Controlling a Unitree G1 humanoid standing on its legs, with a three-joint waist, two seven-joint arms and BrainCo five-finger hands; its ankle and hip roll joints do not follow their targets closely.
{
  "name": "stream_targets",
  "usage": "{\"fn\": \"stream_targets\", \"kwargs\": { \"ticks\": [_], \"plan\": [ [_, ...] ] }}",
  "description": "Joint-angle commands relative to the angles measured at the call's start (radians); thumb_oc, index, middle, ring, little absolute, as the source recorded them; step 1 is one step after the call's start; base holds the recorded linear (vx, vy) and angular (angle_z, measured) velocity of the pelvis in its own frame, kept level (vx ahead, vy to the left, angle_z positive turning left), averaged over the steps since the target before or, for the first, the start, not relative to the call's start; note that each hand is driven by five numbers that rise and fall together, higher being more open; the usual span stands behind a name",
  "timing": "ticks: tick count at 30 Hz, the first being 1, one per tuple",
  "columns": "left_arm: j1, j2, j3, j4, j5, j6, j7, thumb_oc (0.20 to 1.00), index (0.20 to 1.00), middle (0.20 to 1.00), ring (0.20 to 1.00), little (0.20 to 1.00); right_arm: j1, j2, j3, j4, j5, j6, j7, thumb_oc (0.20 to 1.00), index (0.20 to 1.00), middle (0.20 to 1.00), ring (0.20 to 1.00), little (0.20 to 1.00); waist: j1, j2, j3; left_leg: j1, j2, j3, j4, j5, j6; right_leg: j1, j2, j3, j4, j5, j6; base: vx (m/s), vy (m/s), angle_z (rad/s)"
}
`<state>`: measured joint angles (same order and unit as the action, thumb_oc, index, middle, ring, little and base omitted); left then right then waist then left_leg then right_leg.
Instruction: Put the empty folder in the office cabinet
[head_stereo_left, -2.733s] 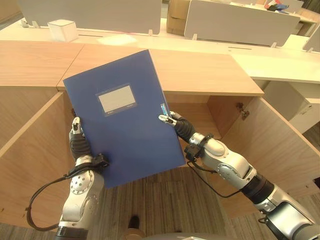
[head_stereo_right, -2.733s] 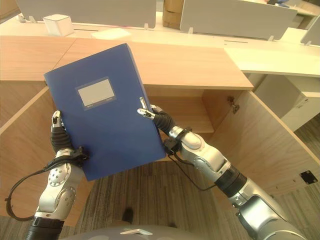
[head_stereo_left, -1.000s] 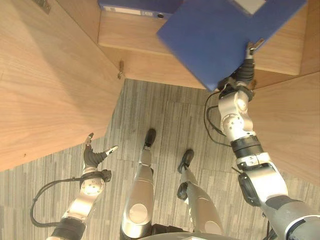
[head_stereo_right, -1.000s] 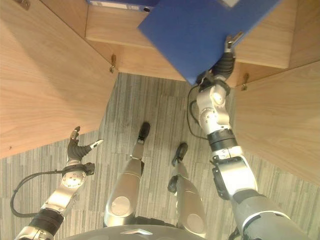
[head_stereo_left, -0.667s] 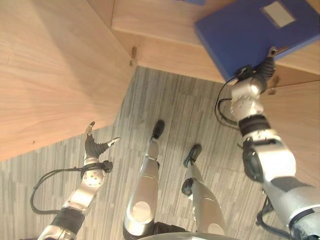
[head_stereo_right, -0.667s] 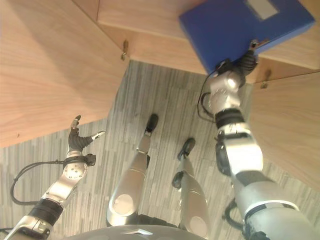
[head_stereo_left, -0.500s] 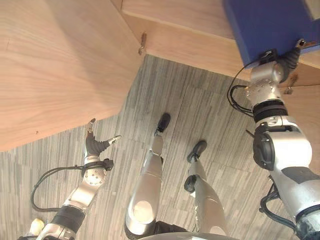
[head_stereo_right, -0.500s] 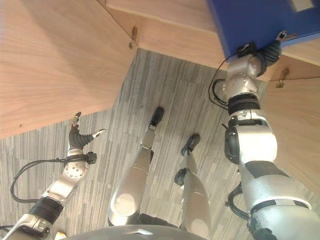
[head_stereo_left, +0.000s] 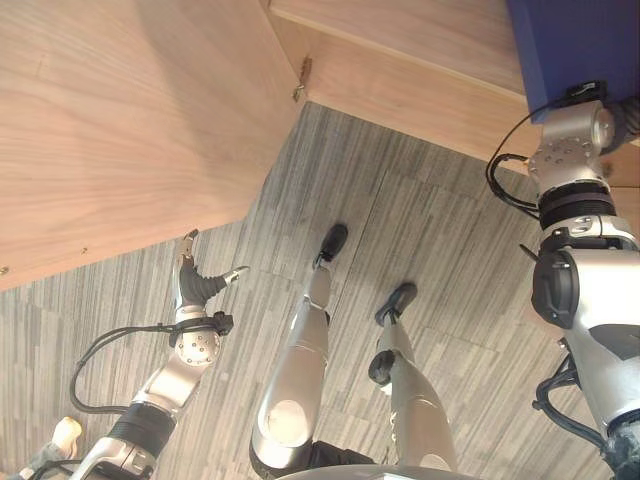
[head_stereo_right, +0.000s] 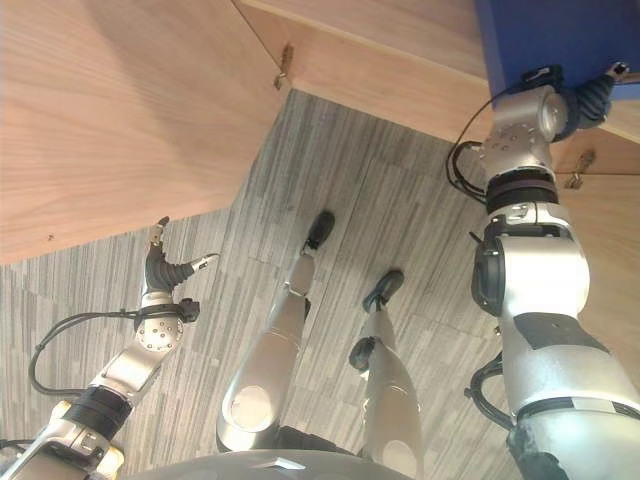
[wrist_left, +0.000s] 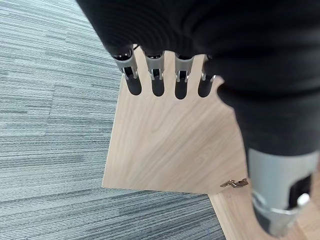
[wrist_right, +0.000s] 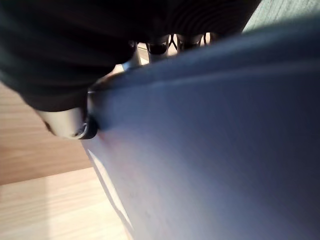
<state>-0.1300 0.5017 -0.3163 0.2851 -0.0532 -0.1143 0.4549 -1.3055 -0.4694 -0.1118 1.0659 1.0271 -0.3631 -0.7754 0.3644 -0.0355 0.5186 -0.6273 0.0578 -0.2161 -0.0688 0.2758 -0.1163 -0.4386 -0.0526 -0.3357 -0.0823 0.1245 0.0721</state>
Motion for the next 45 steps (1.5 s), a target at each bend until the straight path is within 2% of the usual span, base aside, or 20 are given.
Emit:
{"fn": "stream_targets", "kwargs": {
  "ticks": [1, 6, 8, 9, 12, 16, 17, 18, 19, 20, 21, 24, 26, 28, 33, 34, 36, 38, 39, 45],
  "plan": [
    [0.026, 0.085, 0.033, -0.003, 0.037, -0.013, 0.052, 1.000, 1.000, 1.000, 1.000, 1.000, -0.008, -0.101, 0.055, -0.007, -0.106, -0.020, -0.064, 0.200, 0.200, 0.200, 0.200, 0.200, -0.001, -0.091, -0.017, 0.002, -0.065, 0.031, -0.008, -0.138, 0.011, 0.093, -0.104, 0.067, -0.005, -0.119, 0.116, 0.01, 0.028, 0.06],
    [0.026, 0.087, 0.032, -0.004, 0.035, -0.004, 0.067, 1.000, 1.000, 1.000, 1.000, 1.000, -0.001, -0.112, 0.057, -0.012, -0.169, 0.002, -0.138, 0.200, 0.200, 0.200, 0.200, 0.200, 0.006, -0.112, -0.001, -0.035, -0.084, 0.015, 0.075, -0.177, 0.035, 0.106, -0.125, 0.072, -0.005, -0.114, 0.124, 0.00, 0.010, 0.01],
    [0.015, 0.090, 0.030, 0.001, 0.034, 0.005, 0.072, 1.000, 1.000, 1.000, 1.000, 1.000, 0.005, -0.109, 0.050, -0.019, -0.191, 0.011, -0.165, 0.200, 0.200, 0.200, 0.200, 0.200, 0.007, -0.118, 0.001, -0.082, -0.105, 0.006, 0.146, -0.208, 0.044, 0.108, -0.142, 0.060, -0.004, -0.100, 0.130, 0.02, -0.025, 0.03],
    [0.006, 0.091, 0.028, 0.006, 0.029, 0.012, 0.072, 1.000, 1.000, 1.000, 1.000, 1.000, 0.007, -0.102, 0.043, -0.021, -0.194, 0.010, -0.178, 0.200, 0.200, 0.200, 0.200, 0.200, 0.008, -0.122, 0.000, -0.093, -0.113, -0.005, 0.184, -0.252, 0.050, 0.126, -0.156, 0.059, 0.008, -0.105, 0.132, 0.05, -0.046, 0.11],
    [-0.007, 0.100, 0.027, 0.005, 0.027, 0.021, 0.065, 1.000, 1.000, 1.000, 1.000, 1.000, 0.015, -0.090, 0.032, -0.032, -0.197, 0.019, -0.183, 0.200, 0.200, 0.200, 0.200, 0.200, 0.018, -0.117, -0.002, -0.115, -0.122, -0.015, 0.242, -0.290, 0.058, 0.139, -0.193, 0.040, 0.053, -0.103, 0.127, 0.04, -0.030, 0.06],
    [-0.009, 0.105, 0.028, 0.005, 0.027, 0.021, 0.064, 1.000, 1.000, 1.000, 1.000, 1.000, 0.017, -0.092, 0.028, -0.030, -0.197, 0.021, -0.182, 0.200, 0.200, 0.200, 0.200, 0.200, 0.022, -0.117, 0.001, -0.118, -0.123, -0.010, 0.255, -0.292, 0.055, 0.141, -0.203, 0.022, 0.056, -0.092, 0.126, 0.00, 0.012, 0.03],
    [0.001, 0.117, 0.033, -0.004, 0.019, 0.016, 0.062, 1.000, 1.000, 1.000, 1.000, 1.000, 0.015, -0.091, 0.031, -0.017, -0.187, 0.020, -0.175, 0.200, 0.200, 0.200, 0.200, 0.200, 0.027, -0.127, 0.001, -0.103, -0.117, -0.005, 0.252, -0.305, 0.049, 0.140, -0.203, -0.002, 0.032, -0.057, 0.136, 0.02, 0.006, 0.04],
    [0.001, 0.117, 0.033, -0.004, 0.019, 0.016, 0.062, 1.000, 1.000, 1.000, 1.000, 1.000, 0.015, -0.091, 0.031, -0.017, -0.187, 0.020, -0.175, 0.200, 0.200, 0.200, 0.200, 0.200, 0.027, -0.127, 0.001, -0.103, -0.117, -0.005, 0.252, -0.305, 0.049, 0.140, -0.203, -0.002, 0.032, -0.057, 0.136, 0.05, 0.034, 0.03],
    [0.011, 0.122, 0.037, -0.010, 0.011, 0.010, 0.061, 1.000, 1.000, 1.000, 1.000, 1.000, 0.011, -0.096, 0.037, -0.006, -0.175, 0.014, -0.164, 0.200, 0.200, 0.200, 0.200, 0.200, 0.016, -0.126, 0.001, -0.081, -0.109, -0.008, 0.230, -0.299, 0.052, 0.092, -0.185, 0.006, 0.016, -0.015, 0.136, 0.00, 0.000, 0.00],
    [0.011, 0.122, 0.037, -0.010, 0.011, 0.010, 0.061, 1.000, 1.000, 1.000, 1.000, 1.000, 0.011, -0.096, 0.037, -0.006, -0.175, 0.014, -0.164, 0.200, 0.200, 0.200, 0.200, 0.200, 0.016, -0.126, 0.001, -0.081, -0.109, -0.008, 0.230, -0.299, 0.052, 0.092, -0.185, 0.006, 0.016, -0.015, 0.136, 0.13, 0.092, -0.02],
    [0.026, 0.120, 0.041, -0.012, 0.003, 0.007, 0.054, 1.000, 1.000, 1.000, 1.000, 1.000, 0.015, -0.111, 0.036, 0.007, -0.161, 0.016, -0.156, 0.200, 0.200, 0.200, 0.200, 0.200, -0.003, -0.116, 0.001, -0.043, -0.105, -0.015, 0.216, -0.290, 0.061, 0.021, -0.179, 0.033, 0.008, 0.020, 0.140, 0.11, 0.064, 0.00],
    [0.050, 0.109, 0.045, -0.012, -0.003, 0.006, 0.046, 1.000, 1.000, 1.000, 1.000, 1.000, 0.019, -0.135, 0.043, 0.025, -0.143, 0.015, -0.139, 0.200, 0.200, 0.200, 0.200, 0.200, -0.012, -0.090, 0.001, -0.011, -0.089, -0.020, 0.234, -0.300, 0.067, -0.049, -0.182, 0.040, 0.017, 0.050, 0.145, 0.11, 0.046, -0.02],
    [0.056, 0.092, 0.033, -0.004, -0.007, 0.012, 0.043, 1.000, 1.000, 1.000, 1.000, 1.000, 0.034, -0.153, 0.041, 0.038, -0.123, 0.013, -0.132, 0.200, 0.200, 0.200, 0.200, 0.200, -0.023, -0.060, 0.001, 0.014, -0.088, -0.050, 0.303, -0.359, 0.059, -0.094, -0.204, 0.042, 0.003, 0.087, 0.158, 0.16, -0.123, -0.04],
    [0.052, 0.075, 0.028, 0.000, -0.013, 0.009, 0.044, 1.000, 1.000, 1.000, 1.000, 1.000, 0.041, -0.179, 0.031, 0.048, -0.107, 0.008, -0.130, 0.200, 0.200, 0.200, 0.200, 0.200, -0.022, -0.039, 0.001, 0.025, -0.085, -0.083, 0.338, -0.388, 0.058, -0.122, -0.222, 0.050, 0.000, 0.107, 0.165, 0.15, -0.136, 0.58],
    [0.047, 0.060, 0.024, 0.005, -0.019, 0.009, 0.048, 1.000, 1.000, 1.000, 1.000, 1.000, 0.057, -0.205, 0.017, 0.060, -0.084, 0.002, -0.127, 0.200, 0.200, 0.200, 0.200, 0.200, -0.027, -0.033, 0.001, 0.024, -0.097, -0.118, 0.381, -0.415, 0.056, -0.136, -0.249, 0.049, -0.002, 0.134, 0.170, 0.12, -0.118, 0.67],
    [0.048, 0.048, 0.029, 0.018, -0.038, 0.008, 0.055, 1.000, 1.000, 1.000, 1.000, 1.000, 0.077, -0.230, 0.008, 0.059, -0.073, -0.007, -0.125, 0.200, 0.200, 0.200, 0.200, 0.200, -0.020, -0.029, 0.001, 0.038, -0.103, -0.138, 0.425, -0.458, 0.059, -0.123, -0.254, 0.047, -0.002, 0.143, 0.178, 0.15, -0.141, 0.72],
    [0.057, 0.035, 0.029, 0.031, -0.048, 0.016, 0.059, 1.000, 1.000, 1.000, 1.000, 1.000, 0.124, -0.246, -0.008, 0.052, -0.072, -0.017, -0.132, 0.200, 0.200, 0.200, 0.200, 0.200, -0.024, -0.025, 0.001, 0.043, -0.115, -0.158, 0.449, -0.474, 0.060, -0.126, -0.256, 0.052, 0.017, 0.157, 0.176, 0.18, -0.202, 0.69],
    [0.060, 0.036, 0.023, 0.031, -0.048, 0.017, 0.060, 1.000, 1.000, 1.000, 1.000, 1.000, 0.138, -0.246, -0.014, 0.043, -0.074, -0.017, -0.134, 0.200, 0.200, 0.200, 0.200, 0.200, -0.019, -0.017, 0.001, 0.052, -0.111, -0.161, 0.457, -0.485, 0.062, -0.116, -0.252, 0.050, 0.024, 0.145, 0.177, 0.11, -0.114, 0.14],
    [0.052, 0.036, 0.008, 0.024, -0.053, 0.013, 0.058, 1.000, 1.000, 1.000, 1.000, 1.000, 0.128, -0.256, -0.019, 0.044, -0.065, -0.025, -0.134, 0.200, 0.200, 0.200, 0.200, 0.200, -0.020, -0.023, 0.001, 0.047, -0.129, -0.174, 0.472, -0.502, 0.050, -0.107, -0.247, 0.051, 0.039, 0.133, 0.174, 0.12, -0.179, -0.05],
    [0.057, 0.031, 0.014, 0.001, -0.073, 0.002, 0.068, 1.000, 1.000, 1.000, 1.000, 1.000, 0.082, -0.341, -0.011, 0.078, -0.042, -0.005, -0.132, 0.200, 0.200, 0.200, 0.200, 0.200, -0.022, -0.023, 0.001, 0.054, -0.089, -0.187, 0.319, -0.426, 0.017, -0.115, -0.242, 0.002, 0.044, 0.113, 0.164, 0.02, -0.184, 0.05]
  ]
}}
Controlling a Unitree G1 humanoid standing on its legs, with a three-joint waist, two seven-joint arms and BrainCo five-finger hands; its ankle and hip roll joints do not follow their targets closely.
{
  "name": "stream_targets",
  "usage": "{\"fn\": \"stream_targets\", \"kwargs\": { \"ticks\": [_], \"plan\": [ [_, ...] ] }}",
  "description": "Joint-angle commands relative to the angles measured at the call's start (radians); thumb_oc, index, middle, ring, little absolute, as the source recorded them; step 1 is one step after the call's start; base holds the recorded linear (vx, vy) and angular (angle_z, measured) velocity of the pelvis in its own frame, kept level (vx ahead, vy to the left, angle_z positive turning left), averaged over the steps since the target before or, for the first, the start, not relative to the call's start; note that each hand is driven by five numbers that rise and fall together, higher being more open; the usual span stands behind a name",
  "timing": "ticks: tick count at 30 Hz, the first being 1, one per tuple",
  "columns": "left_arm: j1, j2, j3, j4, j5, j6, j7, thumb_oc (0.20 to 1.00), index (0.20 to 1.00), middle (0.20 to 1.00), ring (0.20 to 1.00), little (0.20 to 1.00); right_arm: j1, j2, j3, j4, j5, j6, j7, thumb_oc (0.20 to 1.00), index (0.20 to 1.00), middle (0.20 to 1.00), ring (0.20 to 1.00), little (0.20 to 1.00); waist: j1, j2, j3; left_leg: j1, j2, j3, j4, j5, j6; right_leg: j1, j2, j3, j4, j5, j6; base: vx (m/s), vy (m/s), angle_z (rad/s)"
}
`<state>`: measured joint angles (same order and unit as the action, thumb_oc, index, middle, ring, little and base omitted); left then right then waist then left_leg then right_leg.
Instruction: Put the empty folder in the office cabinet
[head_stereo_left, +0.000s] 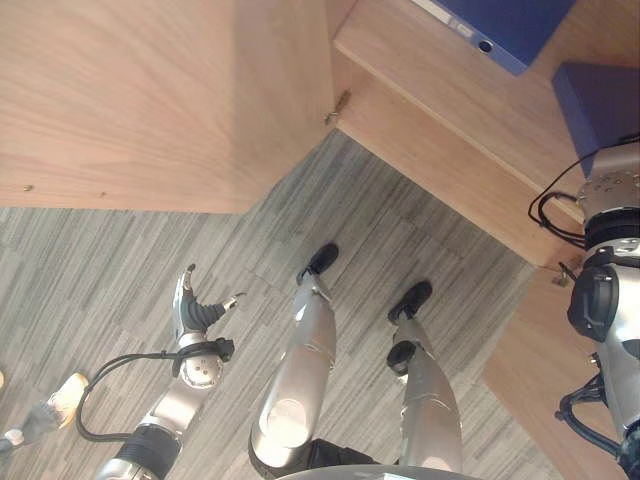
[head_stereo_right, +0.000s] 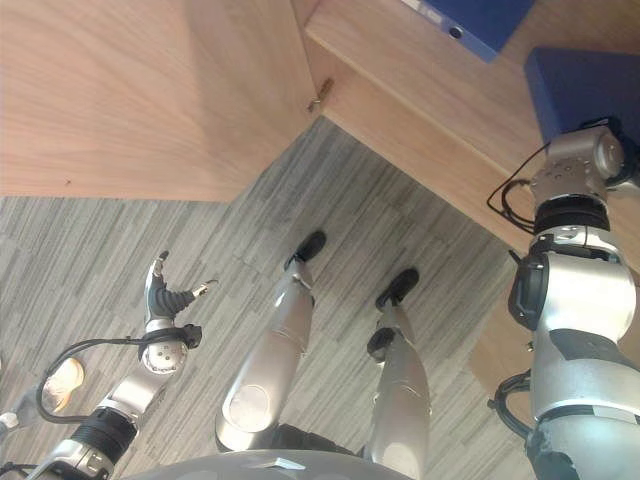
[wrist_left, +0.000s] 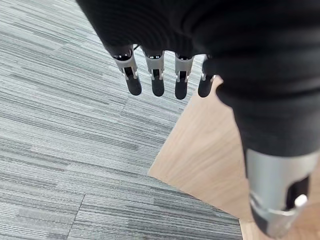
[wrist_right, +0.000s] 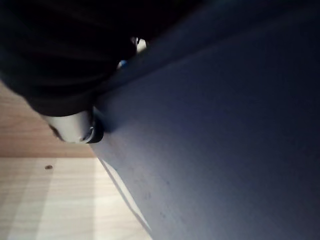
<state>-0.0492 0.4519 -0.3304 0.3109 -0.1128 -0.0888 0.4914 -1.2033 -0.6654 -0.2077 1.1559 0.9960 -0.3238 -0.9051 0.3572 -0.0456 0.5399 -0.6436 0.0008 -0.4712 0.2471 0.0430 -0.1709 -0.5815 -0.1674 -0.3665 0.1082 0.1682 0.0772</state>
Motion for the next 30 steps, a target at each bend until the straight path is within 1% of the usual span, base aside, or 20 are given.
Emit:
{"fn": "stream_targets", "kwargs": {
  "ticks": [1, 3, 5, 6, 8, 9, 11, 12, 14, 15, 16, 17, 18, 19, 20, 21, 22, 23, 26, 30],
  "plan": [
    [-0.024, 0.079, 0.028, -0.025, -0.013, -0.023, 0.031, 1.000, 1.000, 1.000, 1.000, 1.000, -0.024, -0.147, 0.088, -0.009, -0.010, -0.044, -0.001, 0.200, 0.200, 0.200, 0.200, 0.200, -0.015, -0.012, -0.020, 0.074, -0.029, 0.068, -0.005, -0.189, 0.071, 0.027, -0.127, 0.033, -0.147, 0.069, 0.158, 0.02, -0.132, 0.09],
    [-0.029, 0.081, 0.033, -0.052, 0.001, -0.026, 0.039, 1.000, 1.000, 1.000, 1.000, 1.000, -0.052, -0.197, 0.099, 0.011, -0.003, -0.042, -0.004, 0.200, 0.200, 0.200, 0.200, 0.200, -0.028, -0.008, -0.020, 0.105, 0.015, 0.086, -0.116, -0.138, 0.060, 0.024, -0.109, 0.029, -0.162, 0.058, 0.155, 0.01, -0.106, 0.03],
    [-0.029, 0.081, 0.036, -0.057, 0.002, -0.027, 0.041, 1.000, 1.000, 1.000, 1.000, 1.000, -0.055, -0.209, 0.097, 0.014, -0.001, -0.043, -0.006, 0.200, 0.200, 0.200, 0.200, 0.200, -0.032, -0.005, -0.020, 0.112, 0.021, 0.088, -0.140, -0.125, 0.058, 0.023, -0.104, 0.030, -0.165, 0.055, 0.155, 0.00, -0.038, -0.05],
    [-0.030, 0.081, 0.039, -0.060, 0.006, -0.026, 0.043, 1.000, 1.000, 1.000, 1.000, 1.000, -0.061, -0.224, 0.095, 0.017, 0.001, -0.042, -0.007, 0.200, 0.200, 0.200, 0.200, 0.200, -0.033, 0.000, -0.020, 0.119, 0.028, 0.090, -0.165, -0.111, 0.055, 0.022, -0.100, 0.032, -0.168, 0.051, 0.155, 0.00, -0.045, -0.09],
    [-0.034, 0.081, 0.042, -0.070, 0.015, -0.027, 0.047, 1.000, 1.000, 1.000, 1.000, 1.000, -0.089, -0.273, 0.087, 0.031, 0.023, -0.048, -0.002, 0.200, 0.200, 0.200, 0.200, 0.200, -0.041, 0.019, -0.020, 0.136, 0.041, 0.094, -0.244, -0.070, 0.046, 0.014, -0.092, 0.042, -0.175, 0.040, 0.156, 0.01, -0.038, -0.08],
    [-0.035, 0.080, 0.042, -0.071, 0.015, -0.027, 0.047, 1.000, 1.000, 1.000, 1.000, 1.000, -0.091, -0.275, 0.089, 0.033, 0.025, -0.048, 0.001, 0.200, 0.200, 0.200, 0.200, 0.200, -0.040, 0.019, -0.020, 0.138, 0.044, 0.094, -0.252, -0.065, 0.045, 0.013, -0.092, 0.042, -0.174, 0.040, 0.156, 0.00, -0.008, -0.04],
    [-0.037, 0.084, 0.048, -0.074, 0.017, -0.035, 0.051, 1.000, 1.000, 1.000, 1.000, 1.000, -0.130, -0.313, 0.104, 0.035, 0.053, -0.057, 0.023, 0.200, 0.200, 0.200, 0.200, 0.200, -0.046, 0.032, -0.022, 0.144, 0.056, 0.101, -0.309, -0.032, 0.038, 0.002, -0.087, 0.046, -0.178, 0.032, 0.157, 0.00, 0.000, 0.00],
    [-0.038, 0.083, 0.049, -0.074, 0.017, -0.035, 0.051, 1.000, 1.000, 1.000, 1.000, 1.000, -0.135, -0.314, 0.108, 0.038, 0.056, -0.057, 0.026, 0.200, 0.200, 0.200, 0.200, 0.200, -0.046, 0.033, -0.022, 0.144, 0.057, 0.102, -0.314, -0.029, 0.038, 0.000, -0.086, 0.046, -0.178, 0.032, 0.157, 0.06, -0.020, -0.03],
    [-0.039, 0.085, 0.052, -0.078, 0.019, -0.040, 0.053, 1.000, 1.000, 1.000, 1.000, 1.000, -0.173, -0.335, 0.134, 0.043, 0.081, -0.058, 0.052, 0.200, 0.200, 0.200, 0.200, 0.200, -0.048, 0.041, -0.032, 0.140, 0.067, 0.108, -0.334, -0.031, 0.033, -0.004, -0.075, 0.060, -0.186, 0.009, 0.164, 0.04, -0.020, -0.01],
    [-0.038, 0.084, 0.052, -0.081, 0.017, -0.042, 0.053, 1.000, 1.000, 1.000, 1.000, 1.000, -0.184, -0.341, 0.145, 0.048, 0.088, -0.055, 0.060, 0.200, 0.200, 0.200, 0.200, 0.200, -0.047, 0.041, -0.025, 0.129, 0.059, 0.107, -0.334, -0.018, 0.029, -0.017, -0.079, 0.052, -0.182, 0.025, 0.157, 0.00, -0.035, -0.02],
    [-0.043, 0.086, 0.052, -0.085, 0.018, -0.045, 0.055, 1.000, 1.000, 1.000, 1.000, 1.000, -0.199, -0.346, 0.155, 0.055, 0.096, -0.052, 0.068, 0.200, 0.200, 0.200, 0.200, 0.200, -0.050, 0.045, -0.030, 0.124, 0.062, 0.111, -0.334, -0.025, 0.025, -0.017, -0.075, 0.059, -0.188, 0.011, 0.162, -0.06, -0.007, -0.04],
    [-0.049, 0.080, 0.047, -0.090, 0.012, -0.050, 0.056, 1.000, 1.000, 1.000, 1.000, 1.000, -0.236, -0.355, 0.187, 0.079, 0.109, -0.046, 0.080, 0.200, 0.200, 0.200, 0.200, 0.200, -0.055, 0.045, -0.028, 0.102, 0.057, 0.113, -0.334, -0.013, 0.019, -0.039, -0.077, 0.055, -0.183, 0.020, 0.155, 0.06, -0.032, -0.04],
    [-0.053, 0.080, 0.046, -0.094, 0.010, -0.053, 0.058, 1.000, 1.000, 1.000, 1.000, 1.000, -0.253, -0.355, 0.199, 0.083, 0.114, -0.047, 0.084, 0.200, 0.200, 0.200, 0.200, 0.200, -0.059, 0.048, -0.033, 0.097, 0.060, 0.115, -0.334, -0.021, 0.019, -0.038, -0.073, 0.066, -0.186, 0.006, 0.159, -0.04, 0.009, -0.05],
    [-0.053, 0.077, 0.047, -0.094, 0.009, -0.054, 0.059, 1.000, 1.000, 1.000, 1.000, 1.000, -0.263, -0.355, 0.209, 0.087, 0.117, -0.048, 0.085, 0.200, 0.200, 0.200, 0.200, 0.200, -0.059, 0.048, -0.027, 0.091, 0.056, 0.114, -0.334, -0.011, 0.018, -0.049, -0.077, 0.060, -0.181, 0.018, 0.154, 0.07, -0.020, -0.02],
    [-0.056, 0.075, 0.048, -0.094, 0.009, -0.054, 0.059, 1.000, 1.000, 1.000, 1.000, 1.000, -0.269, -0.356, 0.213, 0.089, 0.118, -0.048, 0.086, 0.200, 0.200, 0.200, 0.200, 0.200, -0.062, 0.050, -0.035, 0.094, 0.061, 0.117, -0.334, -0.023, 0.019, -0.042, -0.072, 0.070, -0.186, 0.001, 0.160, 0.04, -0.022, -0.02],
    [-0.060, 0.070, 0.052, -0.110, 0.001, -0.061, 0.066, 1.000, 1.000, 1.000, 1.000, 1.000, -0.301, -0.352, 0.234, 0.105, 0.129, -0.043, 0.093, 0.200, 0.200, 0.200, 0.200, 0.200, -0.067, 0.061, -0.034, 0.075, 0.056, 0.117, -0.334, -0.025, 0.015, -0.056, -0.071, 0.078, -0.181, -0.011, 0.160, 0.00, 0.000, 0.00],
    [-0.058, 0.069, 0.052, -0.110, 0.001, -0.061, 0.066, 1.000, 1.000, 1.000, 1.000, 1.000, -0.303, -0.352, 0.237, 0.107, 0.130, -0.043, 0.093, 0.200, 0.200, 0.200, 0.200, 0.200, -0.066, 0.061, -0.026, 0.068, 0.049, 0.114, -0.334, -0.009, 0.014, -0.068, -0.078, 0.069, -0.174, 0.009, 0.154, 0.04, -0.026, -0.02],
    [-0.062, 0.071, 0.053, -0.120, -0.002, -0.066, 0.076, 1.000, 1.000, 1.000, 1.000, 1.000, -0.321, -0.348, 0.247, 0.106, 0.132, -0.042, 0.097, 0.200, 0.200, 0.200, 0.200, 0.200, -0.065, 0.067, -0.034, 0.060, 0.052, 0.116, -0.334, -0.024, 0.011, -0.065, -0.074, 0.082, -0.181, -0.018, 0.160, 0.00, 0.000, 0.00],
    [-0.059, 0.069, 0.062, -0.129, -0.005, -0.072, 0.083, 1.000, 1.000, 1.000, 1.000, 1.000, -0.342, -0.345, 0.265, 0.107, 0.128, -0.039, 0.102, 0.200, 0.200, 0.200, 0.200, 0.200, -0.062, 0.076, -0.036, 0.045, 0.051, 0.115, -0.334, -0.024, 0.008, -0.083, -0.073, 0.089, -0.175, -0.027, 0.157, 0.05, -0.024, -0.04],
    [-0.063, 0.066, 0.065, -0.147, -0.008, -0.084, 0.092, 1.000, 1.000, 1.000, 1.000, 1.000, -0.399, -0.328, 0.320, 0.122, 0.124, -0.029, 0.120, 0.200, 0.200, 0.200, 0.200, 0.200, -0.062, 0.078, -0.038, 0.008, 0.053, 0.120, -0.334, -0.020, 0.000, -0.120, -0.068, 0.097, -0.169, -0.036, 0.152, 0.01, -0.004, -0.01]
  ]
}}
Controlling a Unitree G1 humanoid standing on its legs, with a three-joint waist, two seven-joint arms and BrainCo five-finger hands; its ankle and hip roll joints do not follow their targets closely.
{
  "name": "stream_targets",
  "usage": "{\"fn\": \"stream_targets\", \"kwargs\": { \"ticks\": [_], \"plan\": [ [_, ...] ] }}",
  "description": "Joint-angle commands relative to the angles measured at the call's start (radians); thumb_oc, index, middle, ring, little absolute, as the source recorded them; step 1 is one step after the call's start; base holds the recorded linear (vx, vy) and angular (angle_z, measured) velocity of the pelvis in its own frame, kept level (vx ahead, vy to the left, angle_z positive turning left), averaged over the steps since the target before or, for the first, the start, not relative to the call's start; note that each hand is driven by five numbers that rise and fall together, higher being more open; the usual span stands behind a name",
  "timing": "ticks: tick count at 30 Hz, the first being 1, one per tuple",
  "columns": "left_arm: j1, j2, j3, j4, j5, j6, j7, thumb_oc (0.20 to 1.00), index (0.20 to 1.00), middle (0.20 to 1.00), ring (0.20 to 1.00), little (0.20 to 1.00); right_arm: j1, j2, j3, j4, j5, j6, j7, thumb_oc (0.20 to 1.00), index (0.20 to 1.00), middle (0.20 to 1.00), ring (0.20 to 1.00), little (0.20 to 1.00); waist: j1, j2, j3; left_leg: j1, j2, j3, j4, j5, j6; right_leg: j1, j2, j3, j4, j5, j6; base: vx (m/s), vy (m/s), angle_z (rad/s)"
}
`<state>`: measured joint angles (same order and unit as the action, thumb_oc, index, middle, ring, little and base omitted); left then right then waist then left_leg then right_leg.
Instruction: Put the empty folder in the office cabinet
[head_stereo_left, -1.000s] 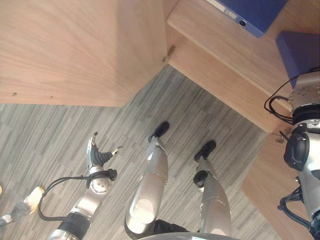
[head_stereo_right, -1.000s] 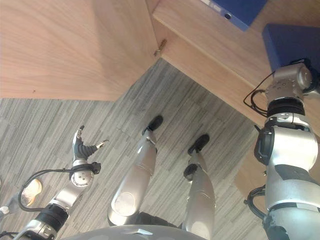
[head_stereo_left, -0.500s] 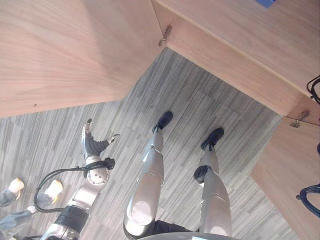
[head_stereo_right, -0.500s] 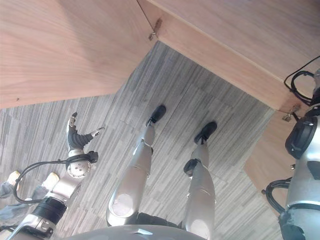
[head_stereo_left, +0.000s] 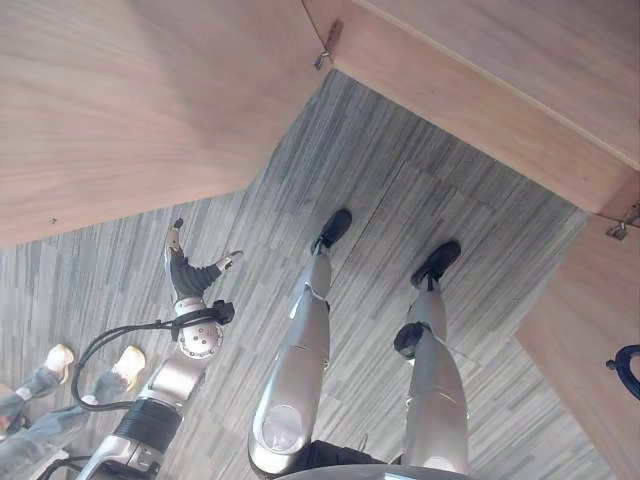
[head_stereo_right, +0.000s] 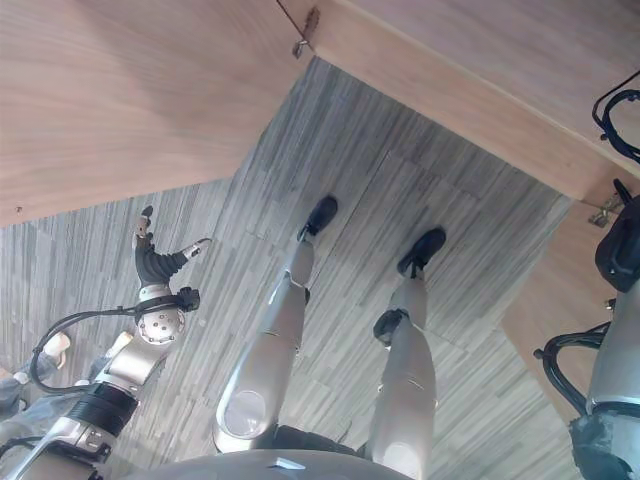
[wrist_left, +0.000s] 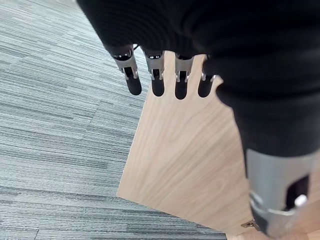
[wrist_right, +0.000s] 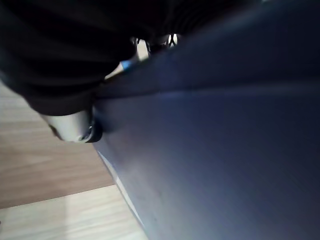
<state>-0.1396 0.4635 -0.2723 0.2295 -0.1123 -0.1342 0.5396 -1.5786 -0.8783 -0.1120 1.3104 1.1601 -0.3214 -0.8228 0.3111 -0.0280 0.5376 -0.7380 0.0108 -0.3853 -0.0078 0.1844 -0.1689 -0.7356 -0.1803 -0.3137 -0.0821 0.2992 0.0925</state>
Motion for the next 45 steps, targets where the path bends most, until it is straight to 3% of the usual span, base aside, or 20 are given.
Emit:
{"fn": "stream_targets", "kwargs": {
  "ticks": [1, 5, 6, 7, 11, 16, 24, 25, 31, 38, 39, 40, 45],
  "plan": [
    [0.025, 0.054, 0.008, -0.070, -0.008, -0.040, 0.045, 1.000, 1.000, 1.000, 1.000, 1.000, -0.034, -0.111, 0.233, -0.028, -0.042, -0.030, 0.039, 0.200, 0.200, 0.200, 0.200, 0.200, -0.016, 0.062, -0.036, 0.097, 0.043, 0.036, -0.079, -0.162, -0.003, 0.029, -0.055, 0.046, 0.021, -0.170, 0.136, 0.02, -0.004, -0.04],
    [0.025, 0.052, 0.017, -0.089, -0.013, -0.048, 0.051, 1.000, 1.000, 1.000, 1.000, 1.000, -0.055, -0.110, 0.248, -0.013, -0.043, -0.021, 0.043, 0.200, 0.200, 0.200, 0.200, 0.200, -0.014, 0.065, -0.037, 0.085, 0.043, 0.038, -0.079, -0.163, -0.005, 0.021, -0.051, 0.051, 0.020, -0.175, 0.135, 0.00, 0.000, 0.00],
    [0.027, 0.052, 0.020, -0.092, -0.016, -0.050, 0.051, 1.000, 1.000, 1.000, 1.000, 1.000, -0.061, -0.110, 0.254, -0.007, -0.038, -0.017, 0.052, 0.376, 0.376, 0.376, 0.376, 0.376, -0.014, 0.066, -0.037, 0.082, 0.043, 0.038, -0.079, -0.163, -0.006, 0.019, -0.049, 0.053, 0.019, -0.176, 0.134, 0.00, 0.000, 0.00],
    [0.029, 0.052, 0.024, -0.097, -0.017, -0.051, 0.050, 1.000, 1.000, 1.000, 1.000, 1.000, -0.063, -0.107, 0.257, -0.001, -0.024, -0.008, 0.070, 1.000, 1.000, 1.000, 1.000, 1.000, -0.013, 0.067, -0.038, 0.079, 0.043, 0.039, -0.079, -0.163, -0.007, 0.017, -0.049, 0.053, 0.018, -0.178, 0.133, 0.00, 0.000, 0.00],
    [0.038, 0.059, 0.040, -0.108, -0.024, -0.059, 0.044, 1.000, 1.000, 1.000, 1.000, 1.000, -0.085, -0.095, 0.290, 0.036, 0.008, 0.021, 0.131, 1.000, 1.000, 1.000, 1.000, 1.000, -0.013, 0.061, -0.035, 0.074, 0.046, 0.042, -0.079, -0.164, -0.012, 0.012, -0.044, 0.061, 0.018, -0.183, 0.129, 0.00, 0.000, 0.00],
    [0.051, 0.063, 0.051, -0.122, -0.041, -0.065, 0.044, 1.000, 1.000, 1.000, 1.000, 1.000, -0.108, -0.102, 0.302, 0.119, 0.032, 0.063, 0.138, 1.000, 1.000, 1.000, 1.000, 1.000, -0.023, 0.053, -0.035, 0.079, 0.051, 0.045, -0.079, -0.167, -0.012, 0.016, -0.036, 0.067, 0.013, -0.183, 0.125, 0.00, 0.000, 0.00],
    [0.064, 0.081, 0.067, -0.172, -0.048, -0.054, 0.024, 1.000, 1.000, 1.000, 1.000, 1.000, -0.170, -0.142, 0.369, 0.325, 0.081, 0.234, 0.153, 1.000, 1.000, 1.000, 1.000, 1.000, -0.038, 0.033, -0.026, 0.087, 0.048, 0.047, -0.079, -0.155, -0.015, 0.028, -0.032, 0.058, 0.006, -0.158, 0.116, -0.01, 0.009, -0.01],
    [0.063, 0.081, 0.068, -0.174, -0.049, -0.053, 0.023, 1.000, 1.000, 1.000, 1.000, 1.000, -0.176, -0.143, 0.373, 0.329, 0.082, 0.236, 0.157, 1.000, 1.000, 1.000, 1.000, 1.000, -0.040, 0.034, -0.033, 0.094, 0.053, 0.049, -0.079, -0.171, -0.015, 0.040, -0.026, 0.067, 0.000, -0.179, 0.121, -0.07, 0.036, -0.03],
    [0.076, 0.078, 0.082, -0.210, -0.060, -0.048, 0.008, 1.000, 1.000, 1.000, 1.000, 1.000, -0.164, -0.173, 0.381, 0.390, 0.082, 0.293, 0.137, 1.000, 1.000, 1.000, 1.000, 1.000, -0.050, 0.027, -0.020, 0.096, 0.047, 0.046, -0.079, -0.156, -0.014, 0.045, -0.031, 0.058, 0.004, -0.161, 0.113, 0.01, 0.002, 0.00],
    [0.091, 0.078, 0.101, -0.232, -0.071, -0.050, 0.000, 1.000, 1.000, 1.000, 1.000, 1.000, -0.132, -0.166, 0.368, 0.390, 0.072, 0.308, 0.135, 1.000, 1.000, 1.000, 1.000, 1.000, -0.054, 0.027, -0.018, 0.101, 0.044, 0.043, -0.079, -0.155, -0.014, 0.050, -0.029, 0.063, 0.002, -0.163, 0.110, 0.00, 0.007, 0.00],
    [0.092, 0.078, 0.104, -0.234, -0.073, -0.050, 0.000, 1.000, 1.000, 1.000, 1.000, 1.000, -0.132, -0.163, 0.366, 0.390, 0.070, 0.309, 0.138, 0.300, 0.300, 0.300, 0.300, 0.300, -0.054, 0.027, -0.022, 0.104, 0.048, 0.046, -0.079, -0.165, -0.014, 0.058, -0.025, 0.071, -0.003, -0.176, 0.112, -0.07, 0.031, -0.01],
    [0.096, 0.079, 0.106, -0.235, -0.076, -0.049, 0.000, 1.000, 1.000, 1.000, 1.000, 1.000, -0.133, -0.160, 0.368, 0.389, 0.069, 0.309, 0.140, 0.200, 0.200, 0.200, 0.200, 0.200, -0.051, 0.026, -0.018, 0.101, 0.045, 0.044, -0.079, -0.155, -0.014, 0.050, -0.029, 0.065, 0.002, -0.164, 0.109, 0.06, -0.012, 0.00],
    [0.104, 0.079, 0.119, -0.243, -0.084, -0.050, -0.001, 1.000, 1.000, 1.000, 1.000, 1.000, -0.147, -0.138, 0.382, 0.369, 0.057, 0.307, 0.150, 0.200, 0.200, 0.200, 0.200, 0.200, -0.049, 0.024, -0.021, 0.105, 0.053, 0.051, -0.079, -0.165, -0.015, 0.057, -0.023, 0.076, -0.003, -0.177, 0.111, 0.00, 0.003, 0.00]
  ]
}}
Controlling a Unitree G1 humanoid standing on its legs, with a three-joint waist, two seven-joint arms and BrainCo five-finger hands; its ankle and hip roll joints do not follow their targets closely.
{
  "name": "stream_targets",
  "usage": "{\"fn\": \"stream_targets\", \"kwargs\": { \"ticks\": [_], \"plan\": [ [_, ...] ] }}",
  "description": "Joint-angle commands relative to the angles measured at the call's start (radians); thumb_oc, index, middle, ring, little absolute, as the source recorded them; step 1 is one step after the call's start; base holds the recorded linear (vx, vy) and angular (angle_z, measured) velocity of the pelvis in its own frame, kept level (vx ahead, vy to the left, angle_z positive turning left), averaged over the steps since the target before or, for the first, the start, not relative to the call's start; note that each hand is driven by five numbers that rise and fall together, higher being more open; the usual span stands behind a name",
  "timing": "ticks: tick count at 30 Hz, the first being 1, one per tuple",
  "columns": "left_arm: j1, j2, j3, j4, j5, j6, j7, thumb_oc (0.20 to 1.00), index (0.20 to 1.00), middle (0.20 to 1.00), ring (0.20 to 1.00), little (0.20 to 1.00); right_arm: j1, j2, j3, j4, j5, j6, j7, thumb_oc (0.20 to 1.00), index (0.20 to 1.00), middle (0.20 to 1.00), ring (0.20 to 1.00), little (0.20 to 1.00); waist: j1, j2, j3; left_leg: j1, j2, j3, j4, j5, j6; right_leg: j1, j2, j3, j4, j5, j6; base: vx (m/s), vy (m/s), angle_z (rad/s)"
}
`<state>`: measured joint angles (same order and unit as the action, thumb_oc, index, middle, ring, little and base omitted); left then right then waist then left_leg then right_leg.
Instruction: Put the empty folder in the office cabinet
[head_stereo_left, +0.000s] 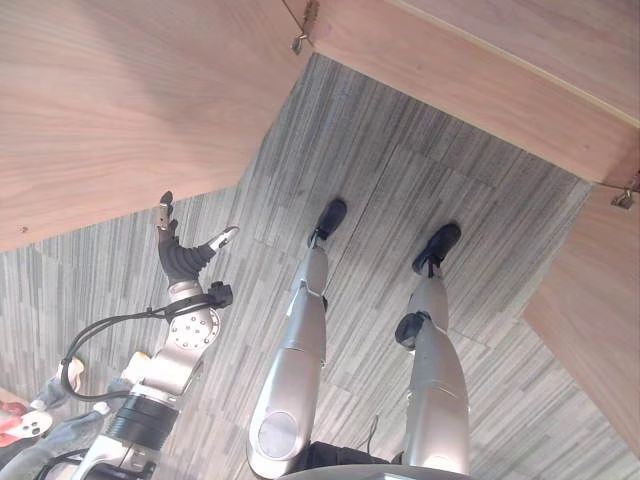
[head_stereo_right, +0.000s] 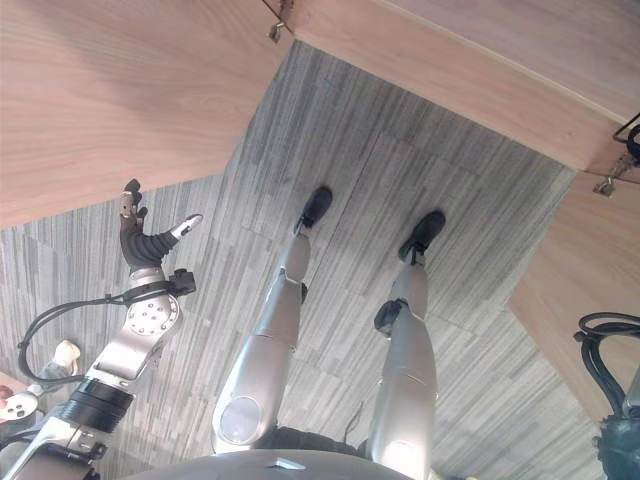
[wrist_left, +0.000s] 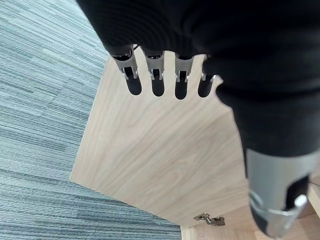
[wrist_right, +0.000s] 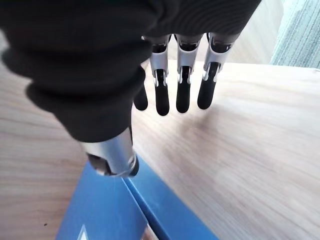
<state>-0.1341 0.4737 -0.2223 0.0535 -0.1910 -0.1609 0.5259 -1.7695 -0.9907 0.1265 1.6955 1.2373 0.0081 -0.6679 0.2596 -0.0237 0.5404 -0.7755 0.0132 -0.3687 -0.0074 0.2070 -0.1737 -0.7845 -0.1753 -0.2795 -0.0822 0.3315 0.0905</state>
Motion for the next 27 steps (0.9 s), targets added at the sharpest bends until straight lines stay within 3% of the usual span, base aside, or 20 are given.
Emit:
{"fn": "stream_targets", "kwargs": {
  "ticks": [1, 6, 10, 15, 23, 27],
  "plan": [
    [0.103, 0.070, 0.072, -0.067, -0.011, -0.026, 0.013, 1.000, 1.000, 1.000, 1.000, 1.000, 0.040, -0.019, 0.148, -0.022, -0.022, -0.026, -0.004, 0.200, 0.200, 0.200, 0.200, 0.200, 0.003, 0.017, -0.021, 0.138, 0.047, 0.036, -0.080, -0.178, -0.012, 0.096, -0.029, 0.036, 0.001, -0.198, 0.108, 0.00, 0.000, 0.00],
    [0.101, 0.071, 0.078, -0.074, -0.019, -0.027, 0.016, 1.000, 1.000, 1.000, 1.000, 1.000, 0.028, -0.004, 0.152, -0.030, -0.022, -0.030, -0.003, 0.200, 0.200, 0.200, 0.200, 0.200, 0.001, 0.016, -0.025, 0.140, 0.058, 0.042, -0.080, -0.191, -0.013, 0.101, -0.021, 0.049, -0.004, -0.218, 0.110, -0.02, 0.005, -0.01],
    [0.104, 0.071, 0.081, -0.076, -0.021, -0.029, 0.016, 1.000, 1.000, 1.000, 1.000, 1.000, 0.030, 0.005, 0.154, -0.036, -0.022, -0.027, 0.007, 0.200, 0.200, 0.200, 0.200, 0.200, 0.001, 0.015, -0.021, 0.128, 0.054, 0.041, -0.080, -0.174, -0.015, 0.087, -0.025, 0.042, -0.001, -0.199, 0.107, -0.02, 0.001, -0.01],
    [0.104, 0.068, 0.101, -0.065, -0.032, -0.043, 0.008, 1.000, 1.000, 1.000, 1.000, 1.000, 0.019, 0.061, 0.196, -0.125, -0.045, -0.051, 0.098, 0.200, 0.200, 0.200, 0.200, 0.200, 0.008, 0.012, -0.021, 0.127, 0.059, 0.049, -0.080, -0.172, -0.020, 0.079, -0.020, 0.051, 0.000, -0.201, 0.104, 0.00, 0.001, -0.01],
    [0.113, 0.078, 0.102, -0.083, -0.021, -0.064, -0.025, 1.000, 1.000, 1.000, 1.000, 1.000, -0.009, 0.067, 0.295, -0.189, -0.136, -0.040, 0.221, 0.200, 0.200, 0.200, 0.200, 0.200, 0.032, 0.019, -0.021, 0.134, 0.064, 0.052, -0.080, -0.167, -0.021, 0.081, -0.023, 0.054, 0.003, -0.203, 0.103, 0.00, -0.001, -0.02],
    [0.111, 0.082, 0.093, -0.084, -0.017, -0.067, -0.033, 1.000, 1.000, 1.000, 1.000, 1.000, -0.019, 0.063, 0.313, -0.189, -0.144, -0.042, 0.237, 0.200, 0.200, 0.200, 0.200, 0.200, 0.039, 0.023, -0.021, 0.135, 0.066, 0.052, -0.080, -0.166, -0.023, 0.080, -0.021, 0.055, 0.004, -0.205, 0.102, 0.00, 0.000, -0.01]
  ]
}}
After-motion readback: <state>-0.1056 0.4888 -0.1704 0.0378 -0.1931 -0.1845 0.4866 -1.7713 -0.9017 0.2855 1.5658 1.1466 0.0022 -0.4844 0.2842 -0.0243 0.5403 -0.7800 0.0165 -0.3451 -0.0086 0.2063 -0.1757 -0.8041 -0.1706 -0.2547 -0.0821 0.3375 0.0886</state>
